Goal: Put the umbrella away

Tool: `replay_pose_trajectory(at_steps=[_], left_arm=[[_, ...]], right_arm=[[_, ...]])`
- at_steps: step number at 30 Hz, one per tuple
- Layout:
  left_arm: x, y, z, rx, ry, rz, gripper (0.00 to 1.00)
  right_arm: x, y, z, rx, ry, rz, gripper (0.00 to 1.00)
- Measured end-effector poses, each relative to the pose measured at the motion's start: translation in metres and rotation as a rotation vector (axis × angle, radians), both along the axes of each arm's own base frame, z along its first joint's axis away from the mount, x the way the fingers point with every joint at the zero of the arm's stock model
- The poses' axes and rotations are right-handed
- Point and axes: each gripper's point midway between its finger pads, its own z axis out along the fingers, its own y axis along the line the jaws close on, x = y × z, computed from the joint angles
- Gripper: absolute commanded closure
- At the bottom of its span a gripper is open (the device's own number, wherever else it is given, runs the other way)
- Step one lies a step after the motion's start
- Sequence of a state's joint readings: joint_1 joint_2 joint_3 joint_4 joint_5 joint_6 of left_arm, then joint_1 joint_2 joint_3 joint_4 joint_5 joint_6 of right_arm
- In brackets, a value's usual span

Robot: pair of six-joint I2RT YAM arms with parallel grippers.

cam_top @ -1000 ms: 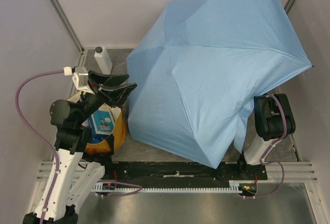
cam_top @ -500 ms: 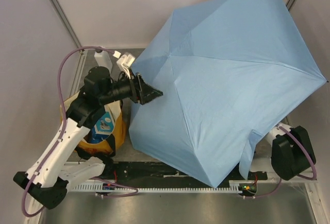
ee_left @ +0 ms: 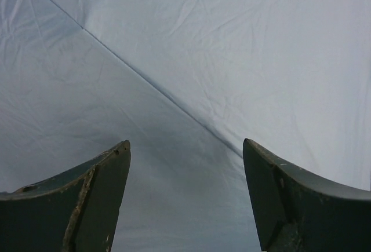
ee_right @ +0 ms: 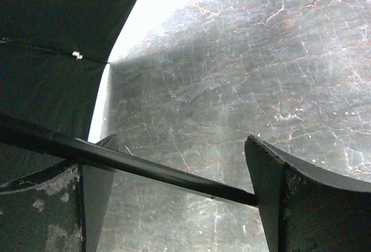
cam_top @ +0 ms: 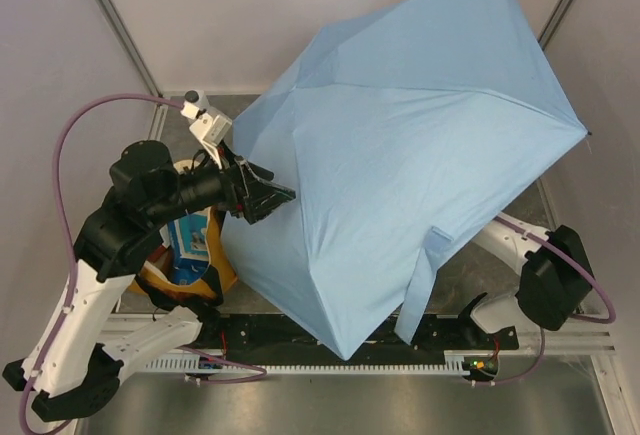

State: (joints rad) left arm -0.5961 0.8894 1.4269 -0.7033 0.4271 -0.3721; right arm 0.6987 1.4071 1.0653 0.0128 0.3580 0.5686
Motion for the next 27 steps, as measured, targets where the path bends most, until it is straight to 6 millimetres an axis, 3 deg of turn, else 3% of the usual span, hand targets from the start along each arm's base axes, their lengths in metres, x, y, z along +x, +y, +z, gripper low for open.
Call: replay_pose_trajectory(at_steps=[4,12,19,23,27], left_arm=[[0.007,0.003,-0.02,0.056,0.025,0.031,0.17],[0.041,-0.006,-0.069,0.155,0.125,0.1,0.17],[0.06,-0.009,-0.081,0.158,0.111,0.156,0.26],[0.071,-0.01,-0.084,0.157,0.103,0.187,0.25],[0.065,-0.022,-0.073,0.11,0.078,0.106,0.23]], right_arm=[[0.01,0.014,0.001,-0.034,-0.013,-0.032,0.04],[0.0,0.015,-0.01,-0.175,-0.053,-0.004,0.02],[-0.013,-0.015,-0.022,-0.295,-0.099,0.001,0.02],[-0.02,-0.046,-0.034,-0.356,-0.082,-0.024,0.02],[-0.033,-0.074,-0.058,-0.422,-0.003,-0.04,0.02]])
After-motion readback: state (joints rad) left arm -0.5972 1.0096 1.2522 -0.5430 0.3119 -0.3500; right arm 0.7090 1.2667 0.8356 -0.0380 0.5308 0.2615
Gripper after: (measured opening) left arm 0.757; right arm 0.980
